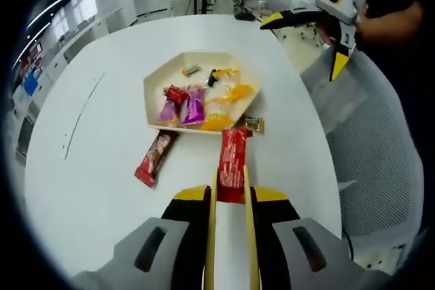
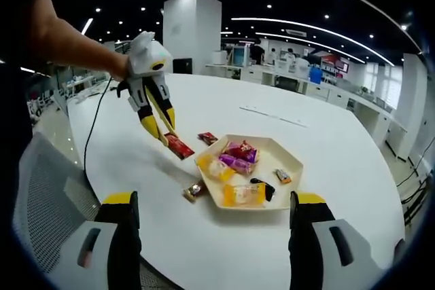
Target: Place the target food into the container with the food tongs after gripping and lifting it, then release it inside without dropping or visibly crushing the food.
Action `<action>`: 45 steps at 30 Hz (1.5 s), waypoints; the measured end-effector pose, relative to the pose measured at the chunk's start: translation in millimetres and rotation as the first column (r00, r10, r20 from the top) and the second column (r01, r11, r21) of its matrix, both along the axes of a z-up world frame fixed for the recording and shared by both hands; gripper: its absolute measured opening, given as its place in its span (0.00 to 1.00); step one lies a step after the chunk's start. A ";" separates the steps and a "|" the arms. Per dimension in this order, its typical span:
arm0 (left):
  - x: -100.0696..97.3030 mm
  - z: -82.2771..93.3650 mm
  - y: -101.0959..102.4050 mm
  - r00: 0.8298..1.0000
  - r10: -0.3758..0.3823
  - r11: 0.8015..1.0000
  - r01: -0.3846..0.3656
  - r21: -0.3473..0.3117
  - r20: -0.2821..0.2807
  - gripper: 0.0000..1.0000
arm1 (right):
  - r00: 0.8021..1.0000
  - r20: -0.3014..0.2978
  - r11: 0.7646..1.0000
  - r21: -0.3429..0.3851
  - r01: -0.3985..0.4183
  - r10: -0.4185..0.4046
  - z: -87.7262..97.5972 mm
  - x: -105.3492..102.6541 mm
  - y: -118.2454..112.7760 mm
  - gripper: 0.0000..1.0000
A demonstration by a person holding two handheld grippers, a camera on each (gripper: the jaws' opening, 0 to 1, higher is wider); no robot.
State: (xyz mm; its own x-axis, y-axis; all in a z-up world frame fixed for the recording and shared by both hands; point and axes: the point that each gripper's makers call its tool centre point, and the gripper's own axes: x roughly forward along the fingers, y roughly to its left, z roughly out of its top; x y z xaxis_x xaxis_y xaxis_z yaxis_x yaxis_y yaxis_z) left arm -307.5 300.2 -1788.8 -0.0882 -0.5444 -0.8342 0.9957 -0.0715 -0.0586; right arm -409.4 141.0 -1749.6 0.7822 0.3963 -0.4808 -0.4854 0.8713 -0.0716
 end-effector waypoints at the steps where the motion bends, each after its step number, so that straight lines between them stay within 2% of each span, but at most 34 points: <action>1: 1.5 3.1 -1.0 1.000 0.000 1.000 0.000 -0.001 0.000 0.19 | 1.000 0.001 1.000 0.000 0.000 0.000 0.1 0.1 -0.1 0.90; 14: 22.3 27.9 -23.4 1.000 0.017 0.999 -0.016 -0.039 0.025 0.19 | 1.000 0.013 1.000 0.007 0.003 -0.004 3.1 0.5 -0.7 0.90; 29: 32.2 32.7 -60.0 0.999 0.002 0.999 0.000 -0.045 0.049 0.19 | 1.000 0.024 1.000 0.008 0.009 -0.009 5.2 1.0 -0.9 0.90; 36: 33.0 33.1 -88.7 0.999 -0.004 0.999 0.006 -0.053 0.046 0.19 | 0.999 0.028 1.000 0.011 0.014 -0.015 7.1 1.2 -1.3 0.89; 45: 29.6 30.9 -116.3 0.998 -0.026 0.998 0.030 -0.053 0.059 0.19 | 0.999 0.034 1.000 0.017 0.026 -0.026 8.2 1.8 -3.6 0.89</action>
State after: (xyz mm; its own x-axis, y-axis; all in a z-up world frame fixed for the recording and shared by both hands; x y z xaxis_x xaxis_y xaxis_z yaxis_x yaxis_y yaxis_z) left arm -277.9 183.9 -1757.9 -0.0561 -0.5863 -0.8082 0.9949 -0.1009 0.0041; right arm -407.6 137.4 -1741.3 0.8084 0.3835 -0.4467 -0.4601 0.8848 -0.0731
